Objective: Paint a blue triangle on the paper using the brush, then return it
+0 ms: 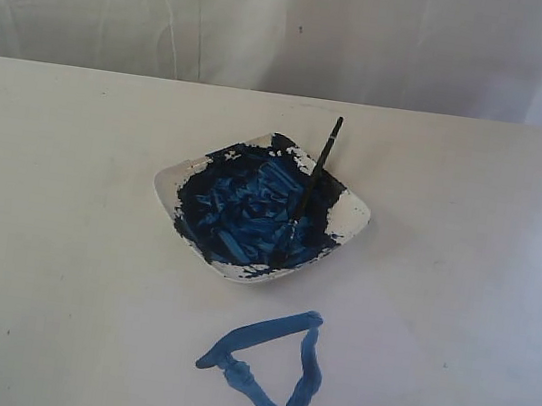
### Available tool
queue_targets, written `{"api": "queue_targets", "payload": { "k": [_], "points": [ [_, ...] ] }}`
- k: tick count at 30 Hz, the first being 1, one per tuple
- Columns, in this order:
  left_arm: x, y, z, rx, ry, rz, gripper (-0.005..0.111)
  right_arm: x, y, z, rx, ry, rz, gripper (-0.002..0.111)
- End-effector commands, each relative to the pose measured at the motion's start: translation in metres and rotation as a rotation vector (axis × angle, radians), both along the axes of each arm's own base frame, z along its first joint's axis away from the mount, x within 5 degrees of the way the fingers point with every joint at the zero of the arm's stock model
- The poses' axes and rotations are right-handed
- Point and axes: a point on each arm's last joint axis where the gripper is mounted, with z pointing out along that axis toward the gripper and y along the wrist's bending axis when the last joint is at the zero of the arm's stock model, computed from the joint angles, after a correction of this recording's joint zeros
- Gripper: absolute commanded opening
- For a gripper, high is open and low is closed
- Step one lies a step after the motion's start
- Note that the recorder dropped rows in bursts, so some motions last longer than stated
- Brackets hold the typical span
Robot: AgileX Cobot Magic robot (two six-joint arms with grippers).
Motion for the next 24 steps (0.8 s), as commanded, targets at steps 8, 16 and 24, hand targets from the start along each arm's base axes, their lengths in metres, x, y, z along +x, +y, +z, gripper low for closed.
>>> {"api": "queue_targets", "payload": {
  "k": [8, 16, 24],
  "points": [
    [-0.0013, 0.0007, -0.0030, 0.072, 0.002, -0.029, 0.000, 0.0000, 0.0004, -0.0002, 0.000, -0.015, 0.008, 0.000],
    [-0.0014, 0.0045, -0.0040, 0.083, 0.012, 0.045, 0.000, 0.0000, 0.0004, -0.0002, 0.000, -0.015, 0.008, 0.000],
    [-0.0008, 0.0081, -0.0039, 0.065, 0.016, 0.141, 0.000, 0.0000, 0.0004, -0.0002, 0.000, -0.015, 0.008, 0.000]
  ]
}}
